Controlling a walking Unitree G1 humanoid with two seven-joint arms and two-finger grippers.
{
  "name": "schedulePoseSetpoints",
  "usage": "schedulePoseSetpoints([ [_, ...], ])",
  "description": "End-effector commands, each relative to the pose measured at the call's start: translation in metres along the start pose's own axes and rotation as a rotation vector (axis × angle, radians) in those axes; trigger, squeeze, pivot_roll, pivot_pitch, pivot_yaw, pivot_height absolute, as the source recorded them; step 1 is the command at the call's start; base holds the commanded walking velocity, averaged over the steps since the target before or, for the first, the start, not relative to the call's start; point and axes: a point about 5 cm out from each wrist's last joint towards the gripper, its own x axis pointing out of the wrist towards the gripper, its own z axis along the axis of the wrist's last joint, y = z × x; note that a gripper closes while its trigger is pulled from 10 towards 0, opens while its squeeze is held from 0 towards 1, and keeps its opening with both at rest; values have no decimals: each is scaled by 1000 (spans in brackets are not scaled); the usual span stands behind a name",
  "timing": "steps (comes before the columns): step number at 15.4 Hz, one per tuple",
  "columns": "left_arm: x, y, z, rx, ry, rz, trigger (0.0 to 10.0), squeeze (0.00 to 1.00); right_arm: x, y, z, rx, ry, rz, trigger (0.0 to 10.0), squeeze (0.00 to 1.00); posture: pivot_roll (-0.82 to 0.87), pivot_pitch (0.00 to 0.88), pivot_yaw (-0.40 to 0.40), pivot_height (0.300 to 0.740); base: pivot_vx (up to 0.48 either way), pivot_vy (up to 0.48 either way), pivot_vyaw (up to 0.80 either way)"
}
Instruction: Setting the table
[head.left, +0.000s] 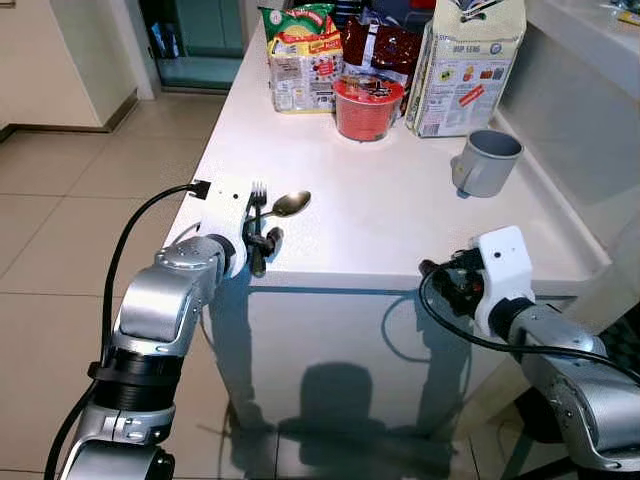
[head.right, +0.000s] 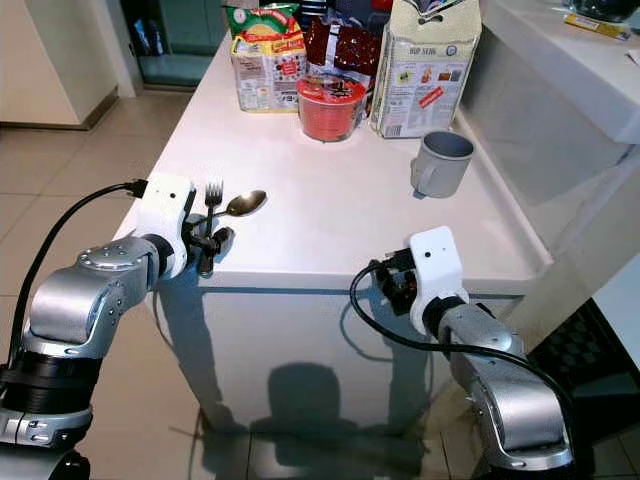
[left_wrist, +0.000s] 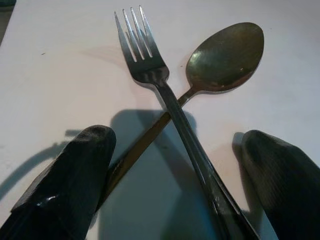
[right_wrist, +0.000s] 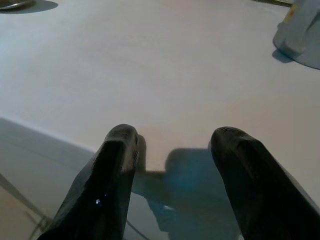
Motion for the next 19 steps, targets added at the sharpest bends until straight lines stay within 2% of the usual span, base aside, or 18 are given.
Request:
schedulePoseSetpoints([
  [1, 0, -1, 5, 7, -19, 6, 10000, 0, -4, -4, 0, -11, 8, -13, 10000, 0, -85, 0, -16, 740, 0, 0, 0],
  [4, -9, -4, 19, 37, -103, -15, 10000, 0, -5, -5, -1, -14, 12, -17, 10000, 0, -91, 0, -14, 740, 0, 0, 0],
  [8, -15, -3, 18, 50, -100, -37, 10000, 0, -6, -4, -2, -22, 18, -15, 10000, 0, -89, 0, -16, 740, 0, 0, 0],
  [14, -23, -11, 1, 74, -6, -128, 10000, 0, -7, -3, -3, -38, 29, 0, 10000, 0, -88, 0, -20, 740, 0, 0, 0],
  [19, -17, -8, -2, 78, 19, -74, 10000, 0, -6, 1, -4, -40, 31, 15, 10000, 0, -95, 0, -17, 740, 0, 0, 0],
])
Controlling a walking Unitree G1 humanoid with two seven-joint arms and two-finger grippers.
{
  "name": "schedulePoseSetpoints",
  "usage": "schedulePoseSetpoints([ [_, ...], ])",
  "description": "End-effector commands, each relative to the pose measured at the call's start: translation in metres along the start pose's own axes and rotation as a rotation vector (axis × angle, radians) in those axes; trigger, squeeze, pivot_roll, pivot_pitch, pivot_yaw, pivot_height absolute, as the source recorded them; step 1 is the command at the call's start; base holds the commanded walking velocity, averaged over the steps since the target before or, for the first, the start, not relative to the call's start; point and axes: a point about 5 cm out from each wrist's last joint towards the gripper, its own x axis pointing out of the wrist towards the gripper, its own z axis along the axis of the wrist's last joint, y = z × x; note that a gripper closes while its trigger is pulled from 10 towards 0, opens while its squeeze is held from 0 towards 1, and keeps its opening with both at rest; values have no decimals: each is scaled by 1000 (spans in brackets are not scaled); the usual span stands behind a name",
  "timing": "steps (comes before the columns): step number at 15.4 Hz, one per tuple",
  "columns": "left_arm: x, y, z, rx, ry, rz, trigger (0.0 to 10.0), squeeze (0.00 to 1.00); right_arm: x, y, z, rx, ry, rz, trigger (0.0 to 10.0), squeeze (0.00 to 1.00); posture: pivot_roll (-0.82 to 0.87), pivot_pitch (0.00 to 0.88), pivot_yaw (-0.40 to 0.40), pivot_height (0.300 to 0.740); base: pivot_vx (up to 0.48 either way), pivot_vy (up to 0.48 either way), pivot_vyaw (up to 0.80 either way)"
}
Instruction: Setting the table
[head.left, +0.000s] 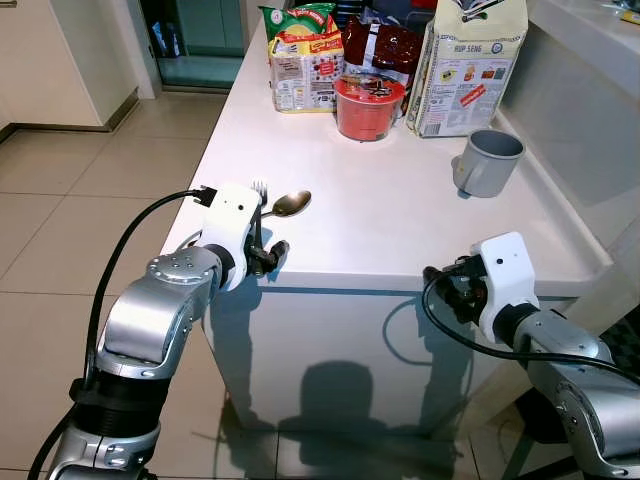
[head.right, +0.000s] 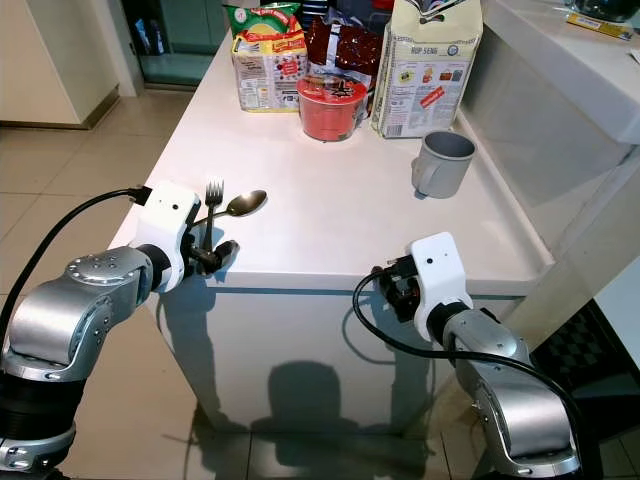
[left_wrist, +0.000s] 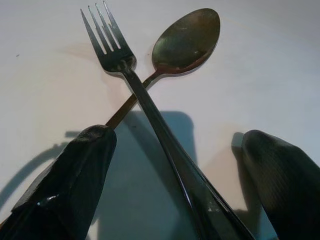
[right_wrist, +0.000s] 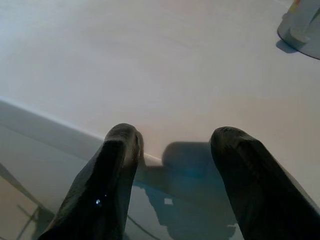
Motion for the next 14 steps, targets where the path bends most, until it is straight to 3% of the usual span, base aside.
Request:
schedulePoseSetpoints([
  [1, 3, 1, 0, -1, 14, 15, 10000, 0, -2, 2, 1, -17, 7, 5, 10000, 0, -97, 0, -16, 740, 0, 0, 0],
  [5, 13, 1, -3, -53, 28, 31, 10000, 0, -3, 11, 4, -2, -10, 100, 10000, 0, -99, 0, -15, 740, 0, 0, 0],
  [7, 18, 0, 0, -60, 21, 33, 10000, 0, -11, 28, 14, 20, -75, 295, 10000, 0, -100, 0, -13, 740, 0, 0, 0],
  [9, 23, 0, 1, -61, 21, 38, 10000, 0, -19, 38, 16, -19, -72, 432, 10000, 0, -102, 0, -13, 740, 0, 0, 0],
  [11, 25, 0, 2, -59, 21, 42, 10000, 0, -25, 43, 15, -31, -66, 494, 10000, 0, -104, 0, -10, 740, 0, 0, 0],
  [12, 27, 1, 1, -50, 32, 54, 8353, 0, -27, 45, 15, -39, -60, 527, 10000, 0, -109, 0, -6, 740, 0, 0, 0],
  [13, 28, 2, 1, -48, 34, 59, 8353, 0, -27, 46, 15, -40, -60, 531, 10000, 0, -111, 0, -5, 740, 0, 0, 0],
  [14, 29, 4, 0, -43, 42, 72, 2824, 0, -28, 46, 16, -41, -59, 536, 10000, 0, -111, 0, -5, 740, 0, 0, 0],
])
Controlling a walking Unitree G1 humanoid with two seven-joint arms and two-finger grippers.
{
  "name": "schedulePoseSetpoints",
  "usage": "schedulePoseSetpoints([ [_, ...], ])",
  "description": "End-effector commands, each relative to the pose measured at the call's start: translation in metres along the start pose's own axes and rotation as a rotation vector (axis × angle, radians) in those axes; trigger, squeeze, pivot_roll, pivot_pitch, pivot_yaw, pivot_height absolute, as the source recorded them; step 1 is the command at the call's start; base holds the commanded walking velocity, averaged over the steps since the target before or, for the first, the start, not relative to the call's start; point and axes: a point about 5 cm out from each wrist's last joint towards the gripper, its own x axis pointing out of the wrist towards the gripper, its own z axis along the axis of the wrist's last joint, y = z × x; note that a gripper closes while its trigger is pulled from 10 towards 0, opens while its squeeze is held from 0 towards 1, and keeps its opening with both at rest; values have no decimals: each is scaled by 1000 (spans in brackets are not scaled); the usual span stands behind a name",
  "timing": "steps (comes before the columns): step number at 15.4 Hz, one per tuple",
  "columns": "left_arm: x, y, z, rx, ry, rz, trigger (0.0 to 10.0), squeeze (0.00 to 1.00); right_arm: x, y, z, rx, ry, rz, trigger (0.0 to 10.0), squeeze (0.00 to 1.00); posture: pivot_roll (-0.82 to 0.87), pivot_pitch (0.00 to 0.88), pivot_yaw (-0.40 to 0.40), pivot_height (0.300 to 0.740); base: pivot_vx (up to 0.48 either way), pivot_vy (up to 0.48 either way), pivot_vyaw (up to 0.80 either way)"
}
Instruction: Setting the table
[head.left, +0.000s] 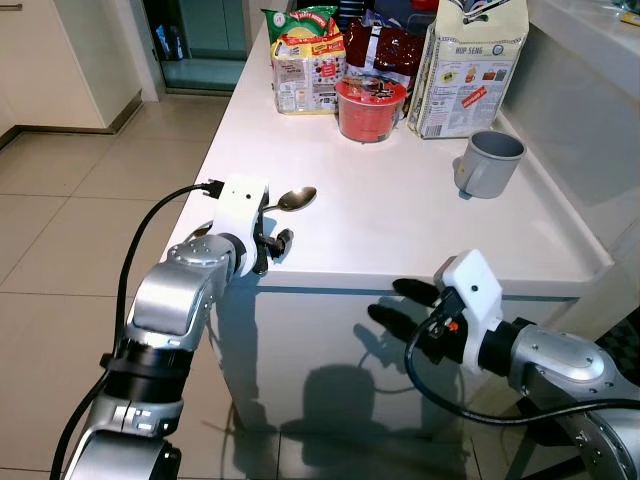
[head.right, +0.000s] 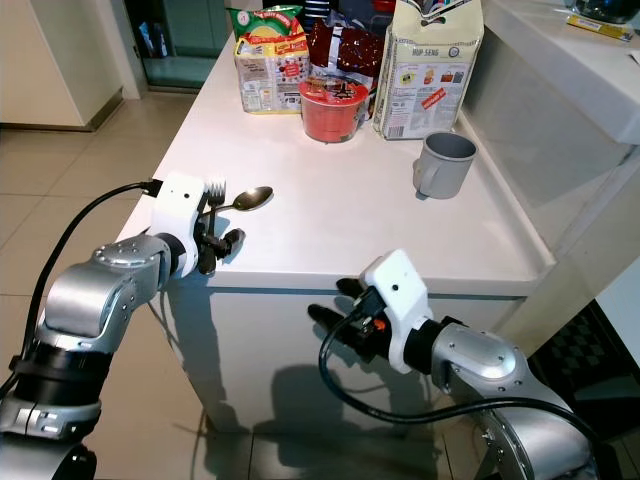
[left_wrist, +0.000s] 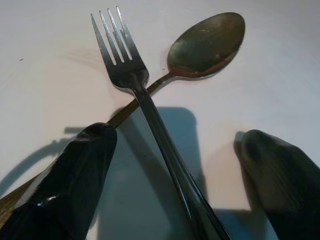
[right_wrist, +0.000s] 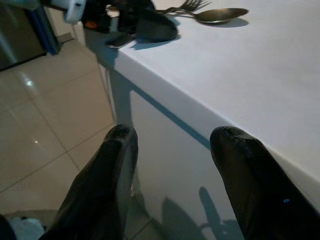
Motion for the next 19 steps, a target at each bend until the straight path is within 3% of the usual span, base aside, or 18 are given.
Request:
schedulePoseSetpoints([
  [1, 3, 4, -8, 8, 46, 34, 0, 0, -2, 3, 1, -4, 8, 19, 10000, 0, -111, 0, -4, 740, 0, 0, 0],
  [7, 4, 11, -1, -9, 37, 75, 0, 0, -3, 1, 0, -9, 16, 30, 10000, 0, -103, 0, -4, 740, 0, 0, 0],
  [19, 3, 10, 4, -32, 18, 65, 0, 0, -2, -3, -2, -12, 14, 9, 10000, 0, -95, 0, -6, 740, 0, 0, 0],
])
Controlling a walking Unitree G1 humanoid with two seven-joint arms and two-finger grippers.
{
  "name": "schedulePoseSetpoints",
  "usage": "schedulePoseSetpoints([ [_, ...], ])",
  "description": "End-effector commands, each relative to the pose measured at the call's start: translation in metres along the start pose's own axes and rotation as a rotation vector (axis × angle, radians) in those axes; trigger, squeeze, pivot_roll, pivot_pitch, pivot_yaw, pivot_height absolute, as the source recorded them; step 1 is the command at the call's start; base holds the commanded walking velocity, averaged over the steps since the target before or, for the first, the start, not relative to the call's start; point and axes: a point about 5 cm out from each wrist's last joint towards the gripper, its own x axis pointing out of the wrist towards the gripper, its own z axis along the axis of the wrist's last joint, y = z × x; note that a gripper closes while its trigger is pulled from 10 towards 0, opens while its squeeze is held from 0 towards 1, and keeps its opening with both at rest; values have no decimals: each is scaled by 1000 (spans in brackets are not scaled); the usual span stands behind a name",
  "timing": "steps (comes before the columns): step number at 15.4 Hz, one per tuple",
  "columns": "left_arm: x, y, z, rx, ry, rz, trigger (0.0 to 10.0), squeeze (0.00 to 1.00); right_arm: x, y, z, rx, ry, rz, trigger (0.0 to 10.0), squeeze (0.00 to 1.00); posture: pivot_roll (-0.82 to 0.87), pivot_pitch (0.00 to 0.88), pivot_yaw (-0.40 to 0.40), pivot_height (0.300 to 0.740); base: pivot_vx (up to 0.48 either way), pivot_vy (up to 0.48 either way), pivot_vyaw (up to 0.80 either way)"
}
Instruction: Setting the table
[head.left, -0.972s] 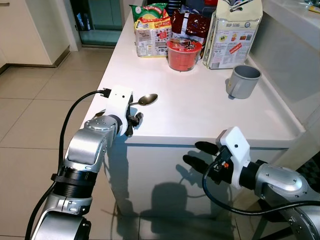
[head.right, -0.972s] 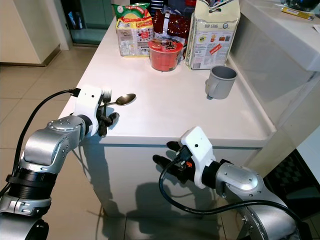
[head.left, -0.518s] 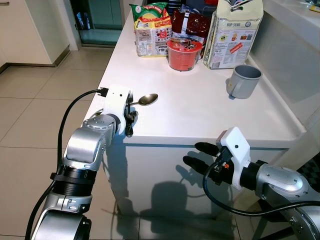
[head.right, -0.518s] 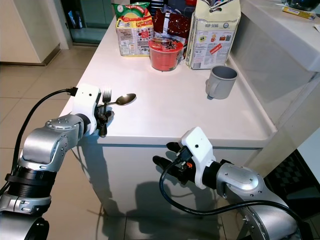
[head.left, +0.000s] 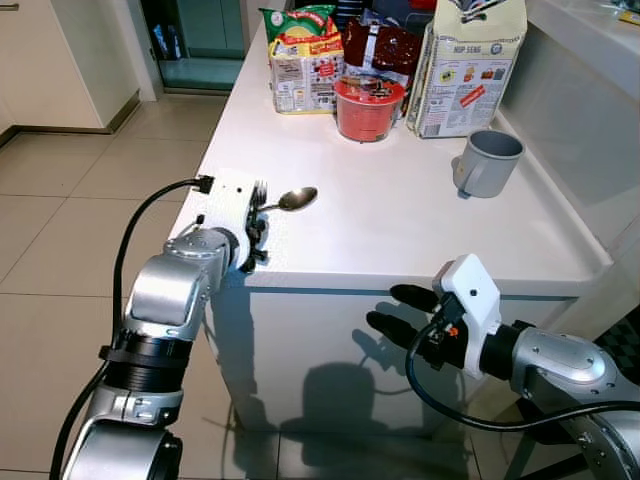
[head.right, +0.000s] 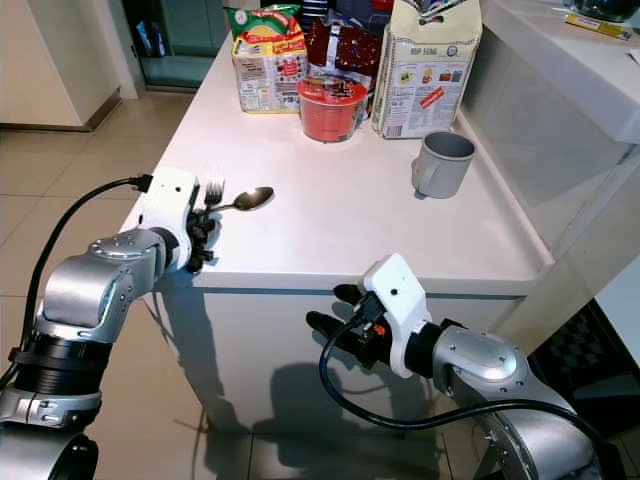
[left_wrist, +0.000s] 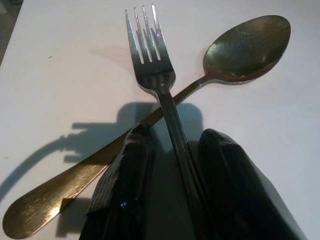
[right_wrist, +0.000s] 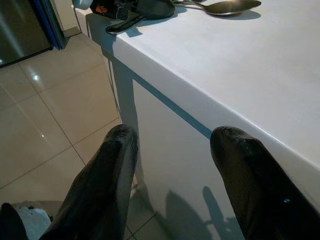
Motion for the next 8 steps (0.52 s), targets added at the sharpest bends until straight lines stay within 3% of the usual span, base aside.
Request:
schedulePoseSetpoints([
  [1, 1, 1, 4, -4, -2, 10, 0, 0, -1, -4, 1, -11, -2, -17, 10000, 0, -94, 0, -7, 740, 0, 0, 0],
  [8, -5, 8, 21, -37, -110, 29, 0, 0, 0, -6, 0, -13, -6, -38, 10000, 0, -92, 0, -5, 740, 0, 0, 0],
])
